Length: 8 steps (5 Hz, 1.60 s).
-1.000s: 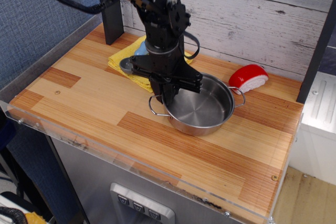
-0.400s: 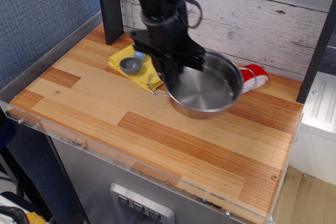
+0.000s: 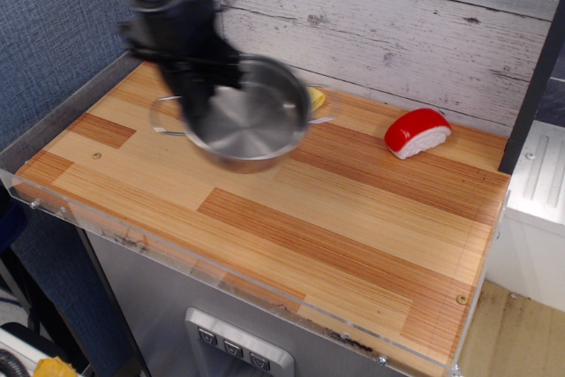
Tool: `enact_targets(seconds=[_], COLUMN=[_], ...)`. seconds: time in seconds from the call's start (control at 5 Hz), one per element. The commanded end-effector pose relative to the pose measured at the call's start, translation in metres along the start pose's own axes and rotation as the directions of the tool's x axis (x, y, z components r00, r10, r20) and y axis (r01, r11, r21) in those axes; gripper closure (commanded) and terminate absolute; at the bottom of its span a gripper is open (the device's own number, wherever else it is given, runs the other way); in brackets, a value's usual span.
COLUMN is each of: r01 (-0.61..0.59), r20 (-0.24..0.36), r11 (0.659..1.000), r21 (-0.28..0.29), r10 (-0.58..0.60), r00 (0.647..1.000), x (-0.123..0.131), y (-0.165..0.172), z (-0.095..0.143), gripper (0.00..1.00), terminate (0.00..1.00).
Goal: Move the pot far left of table under the towel
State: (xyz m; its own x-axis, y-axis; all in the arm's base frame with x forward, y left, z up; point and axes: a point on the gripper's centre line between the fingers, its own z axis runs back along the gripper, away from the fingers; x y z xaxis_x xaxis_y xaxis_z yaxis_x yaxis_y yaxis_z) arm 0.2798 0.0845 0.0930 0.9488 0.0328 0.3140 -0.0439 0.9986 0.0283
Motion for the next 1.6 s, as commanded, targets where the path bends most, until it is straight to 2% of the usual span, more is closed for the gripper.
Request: enact_targets(seconds=[0.0,0.6,1.0,1.2,1.4], r01=[-0.097,-0.191,-0.207,-0.219,-0.216], r20=[0.021,-0.075,-0.107,-0.143,-0.133], r11=[0.994,0.975,0.972,0.969,0.97], r21=[0.05,0.11,0.107,0.114,0.113], r10=[0.096,0.2,0.218,0.235,0.23], r00=[0.995,0.977,0.97,0.962,0.964], x=[-0.005,-0.02,-0.027,-0.03,-0.028], y=[0.059,0.121,0.124,0.122,0.12], z=[-0.002,-0.056,-0.074,-0.073,-0.069], gripper=[1.0,1.0,1.0,0.0,0.0], terminate=[0.0,0.0,0.0,0.0,0.0])
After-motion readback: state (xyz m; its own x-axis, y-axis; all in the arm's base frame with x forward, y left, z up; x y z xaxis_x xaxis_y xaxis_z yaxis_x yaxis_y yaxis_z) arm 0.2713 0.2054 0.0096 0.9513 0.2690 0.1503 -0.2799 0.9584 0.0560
